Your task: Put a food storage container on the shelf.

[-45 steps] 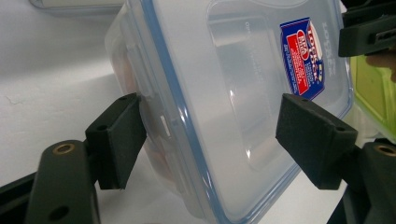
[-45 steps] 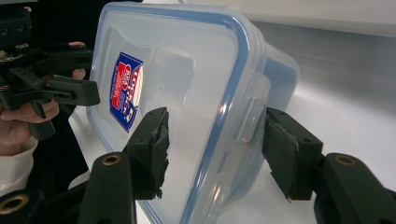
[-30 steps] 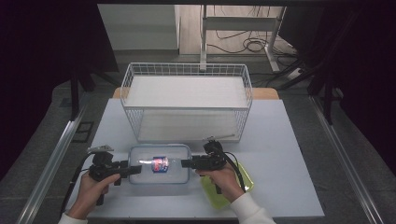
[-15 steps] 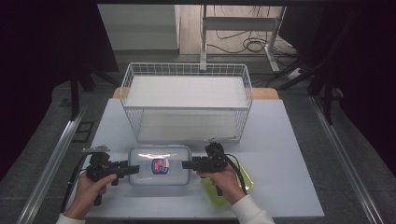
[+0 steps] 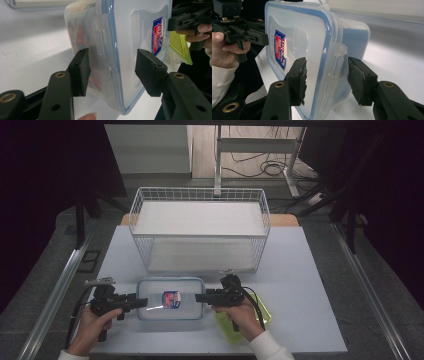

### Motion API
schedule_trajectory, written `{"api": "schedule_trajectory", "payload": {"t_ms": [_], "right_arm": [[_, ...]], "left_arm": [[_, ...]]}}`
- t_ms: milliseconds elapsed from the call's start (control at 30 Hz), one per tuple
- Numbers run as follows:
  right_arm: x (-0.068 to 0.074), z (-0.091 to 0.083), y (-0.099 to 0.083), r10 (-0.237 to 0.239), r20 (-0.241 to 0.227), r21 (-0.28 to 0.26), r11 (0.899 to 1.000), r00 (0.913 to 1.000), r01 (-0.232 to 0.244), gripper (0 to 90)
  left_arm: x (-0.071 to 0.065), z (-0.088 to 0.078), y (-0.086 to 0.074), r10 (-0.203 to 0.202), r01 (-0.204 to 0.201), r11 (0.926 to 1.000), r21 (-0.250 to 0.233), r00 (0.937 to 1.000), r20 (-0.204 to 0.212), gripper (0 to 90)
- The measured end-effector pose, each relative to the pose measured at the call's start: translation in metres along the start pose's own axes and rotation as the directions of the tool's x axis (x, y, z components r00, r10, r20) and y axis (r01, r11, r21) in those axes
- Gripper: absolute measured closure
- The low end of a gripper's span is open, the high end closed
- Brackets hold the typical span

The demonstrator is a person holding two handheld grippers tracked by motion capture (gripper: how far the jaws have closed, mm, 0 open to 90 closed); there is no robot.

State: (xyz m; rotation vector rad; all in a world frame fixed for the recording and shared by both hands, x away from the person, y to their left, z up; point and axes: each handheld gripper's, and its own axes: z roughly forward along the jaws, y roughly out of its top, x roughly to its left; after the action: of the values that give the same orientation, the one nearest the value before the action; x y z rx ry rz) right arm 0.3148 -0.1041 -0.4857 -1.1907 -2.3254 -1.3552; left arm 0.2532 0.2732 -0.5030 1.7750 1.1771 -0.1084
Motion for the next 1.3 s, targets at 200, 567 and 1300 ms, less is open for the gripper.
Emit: {"api": "schedule_trajectory", "payload": {"t_ms": [200,567,1300], "right_arm": [[0.002,-0.002,-0.001,-0.01,0.0,0.007,1.0,1.0,0.01,51.3],[0.001,-0.002,-0.002,-0.006,-0.008,-0.001,1.0,1.0,0.006,51.5],[0.006,-0.01,0.0,-0.031,0.0,-0.028,0.999,0.9995,0.031,51.5]], "left_arm": [[0.001,-0.001,-0.001,0.004,-0.004,1.0,0.001,0.9999,0.011,47.5],[0.002,-0.002,-0.002,-0.023,0.024,0.9996,-0.017,0.9994,0.026,48.6],[-0.009,-0.008,0.003,0.007,-0.006,0.999,-0.044,0.9998,0.018,49.7]]}}
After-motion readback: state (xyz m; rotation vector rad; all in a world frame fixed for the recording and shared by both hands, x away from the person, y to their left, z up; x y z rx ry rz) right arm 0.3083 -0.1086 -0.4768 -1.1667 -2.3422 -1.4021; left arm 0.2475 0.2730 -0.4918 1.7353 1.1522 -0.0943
